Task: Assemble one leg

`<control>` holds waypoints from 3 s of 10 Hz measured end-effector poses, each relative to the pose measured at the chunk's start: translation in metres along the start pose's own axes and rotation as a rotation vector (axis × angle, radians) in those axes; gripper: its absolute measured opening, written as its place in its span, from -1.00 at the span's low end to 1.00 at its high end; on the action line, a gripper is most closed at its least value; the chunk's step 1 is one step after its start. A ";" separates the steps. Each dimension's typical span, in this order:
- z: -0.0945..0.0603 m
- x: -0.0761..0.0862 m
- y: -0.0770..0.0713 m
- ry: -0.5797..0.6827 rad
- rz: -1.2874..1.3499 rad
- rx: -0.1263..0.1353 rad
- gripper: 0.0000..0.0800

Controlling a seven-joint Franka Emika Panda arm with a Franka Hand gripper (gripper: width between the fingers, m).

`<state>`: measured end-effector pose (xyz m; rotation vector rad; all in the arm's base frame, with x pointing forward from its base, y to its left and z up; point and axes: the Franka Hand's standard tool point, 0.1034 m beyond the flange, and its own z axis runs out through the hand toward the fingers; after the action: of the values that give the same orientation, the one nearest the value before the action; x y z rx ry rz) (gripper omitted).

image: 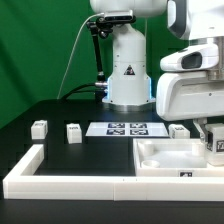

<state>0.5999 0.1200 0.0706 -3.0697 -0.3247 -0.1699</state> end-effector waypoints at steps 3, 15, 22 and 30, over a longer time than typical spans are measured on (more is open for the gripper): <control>0.000 0.000 0.001 0.001 0.132 0.013 -0.28; 0.002 0.000 0.007 0.008 1.587 0.082 -0.27; 0.002 -0.001 0.001 -0.029 1.394 0.069 0.54; -0.001 0.013 0.000 -0.027 0.399 -0.008 0.62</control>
Offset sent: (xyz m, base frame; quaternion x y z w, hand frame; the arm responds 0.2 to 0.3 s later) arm -0.0089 -0.0011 -0.0100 0.0194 -0.0029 0.3418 0.9396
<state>0.6123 0.1230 0.0735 -3.0656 0.2893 -0.1108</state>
